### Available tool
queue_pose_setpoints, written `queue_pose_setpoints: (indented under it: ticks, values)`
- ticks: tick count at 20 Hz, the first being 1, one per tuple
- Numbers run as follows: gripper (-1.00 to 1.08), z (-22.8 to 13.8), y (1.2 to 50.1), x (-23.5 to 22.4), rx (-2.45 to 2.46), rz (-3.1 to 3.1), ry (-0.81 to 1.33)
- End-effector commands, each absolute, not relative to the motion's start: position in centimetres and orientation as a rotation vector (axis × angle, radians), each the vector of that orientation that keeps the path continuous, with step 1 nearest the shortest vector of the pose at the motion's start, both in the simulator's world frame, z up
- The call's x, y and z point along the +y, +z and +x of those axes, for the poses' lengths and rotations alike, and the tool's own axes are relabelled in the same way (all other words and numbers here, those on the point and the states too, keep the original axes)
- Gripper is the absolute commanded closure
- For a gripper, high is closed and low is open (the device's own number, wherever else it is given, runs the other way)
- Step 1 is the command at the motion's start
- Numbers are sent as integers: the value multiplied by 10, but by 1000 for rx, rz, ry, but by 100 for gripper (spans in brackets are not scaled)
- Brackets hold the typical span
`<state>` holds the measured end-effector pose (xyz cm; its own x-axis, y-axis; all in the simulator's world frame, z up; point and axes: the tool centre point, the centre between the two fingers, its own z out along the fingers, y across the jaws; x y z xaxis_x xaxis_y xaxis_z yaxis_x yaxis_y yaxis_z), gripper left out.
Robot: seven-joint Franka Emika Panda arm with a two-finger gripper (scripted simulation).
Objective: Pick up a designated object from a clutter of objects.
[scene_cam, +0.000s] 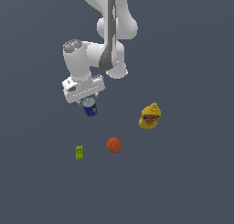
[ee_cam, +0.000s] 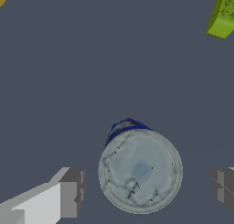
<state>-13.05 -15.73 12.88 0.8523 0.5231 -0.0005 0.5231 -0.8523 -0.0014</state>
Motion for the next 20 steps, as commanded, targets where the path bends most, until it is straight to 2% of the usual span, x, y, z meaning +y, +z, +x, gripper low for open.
queue_pose_setpoints:
  ticks: [1, 11, 20]
  values:
    - [-92, -135, 126, -160, -870, -3019, 0]
    - [-92, -137, 119, -161, -874, -3018, 1]
    - [-92, -138, 85, -162, -875, -3018, 2]
